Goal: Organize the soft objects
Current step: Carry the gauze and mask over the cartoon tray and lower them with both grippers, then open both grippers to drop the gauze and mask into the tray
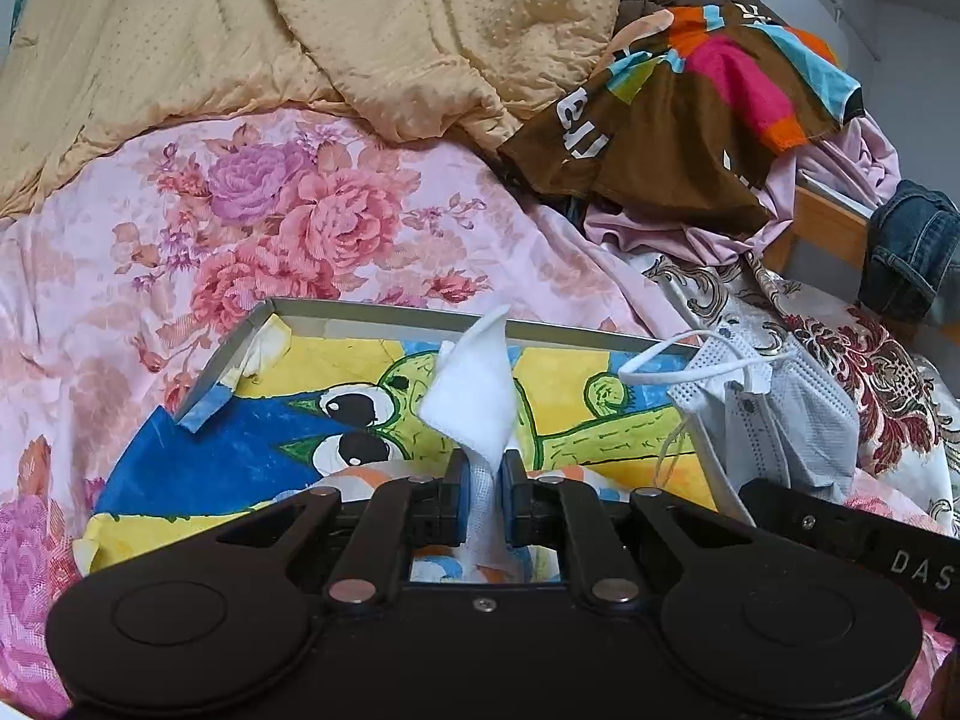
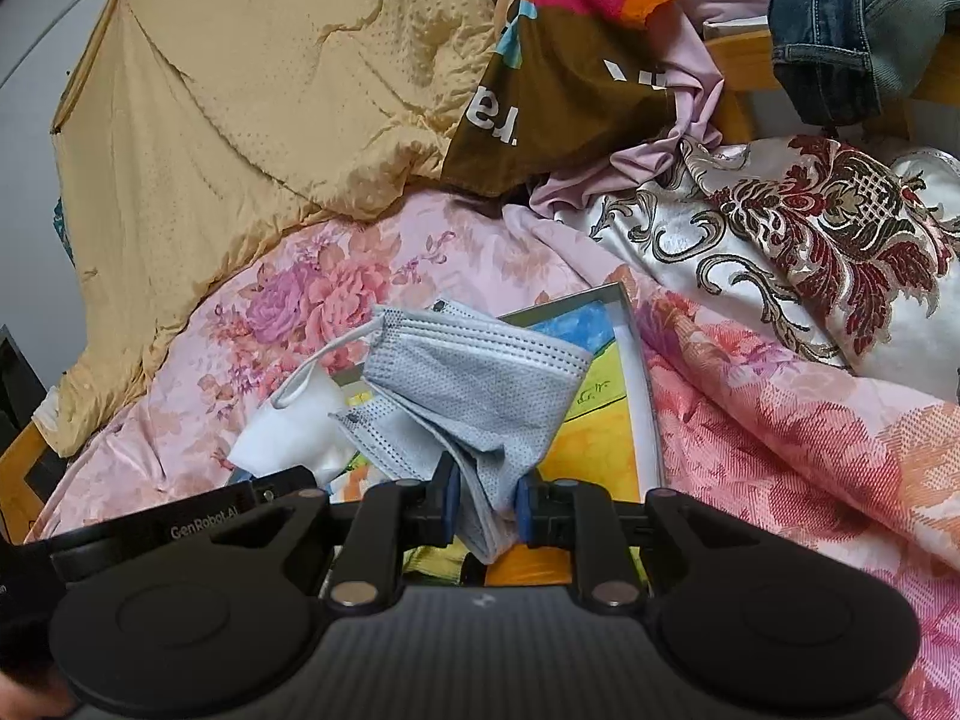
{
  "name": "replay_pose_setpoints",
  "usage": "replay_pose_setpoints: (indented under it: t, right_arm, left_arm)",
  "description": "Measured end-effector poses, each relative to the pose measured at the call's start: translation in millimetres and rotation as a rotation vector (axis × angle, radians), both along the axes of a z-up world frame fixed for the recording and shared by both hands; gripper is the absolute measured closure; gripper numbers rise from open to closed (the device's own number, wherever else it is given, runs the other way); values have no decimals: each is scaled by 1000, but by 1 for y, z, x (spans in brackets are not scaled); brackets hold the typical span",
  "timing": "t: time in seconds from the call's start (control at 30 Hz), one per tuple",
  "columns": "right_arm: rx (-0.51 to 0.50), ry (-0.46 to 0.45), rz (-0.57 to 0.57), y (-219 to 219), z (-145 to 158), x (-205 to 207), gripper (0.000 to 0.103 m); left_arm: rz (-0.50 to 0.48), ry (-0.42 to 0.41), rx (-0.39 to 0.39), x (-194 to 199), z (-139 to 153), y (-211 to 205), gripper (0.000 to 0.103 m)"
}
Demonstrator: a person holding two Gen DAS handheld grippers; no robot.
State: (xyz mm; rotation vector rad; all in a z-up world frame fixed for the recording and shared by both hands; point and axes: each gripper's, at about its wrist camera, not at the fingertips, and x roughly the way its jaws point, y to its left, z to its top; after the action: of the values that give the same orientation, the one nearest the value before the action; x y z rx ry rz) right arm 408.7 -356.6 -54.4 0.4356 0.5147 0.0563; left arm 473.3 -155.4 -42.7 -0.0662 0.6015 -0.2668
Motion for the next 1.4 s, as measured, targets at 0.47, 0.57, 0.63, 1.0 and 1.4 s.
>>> replay_pose_setpoints:
  t: [0.47,0.57,0.63,1.0,1.4]
  right_arm:
    - [-29,14,20,4,0,3,67]
    - [-34,13,24,5,1,2,63]
    - [-38,14,28,5,2,2,62]
    - [-92,-20,22,10,26,-15,38]
    - [-152,-95,6,13,60,-53,11]
  left_arm:
    - [25,45,-83,2,-1,13,82]
    - [32,51,-82,0,0,13,75]
    - [39,54,-74,-1,3,13,69]
    - [91,38,-85,-15,31,33,31]
    - [117,-20,-113,-59,62,58,8]
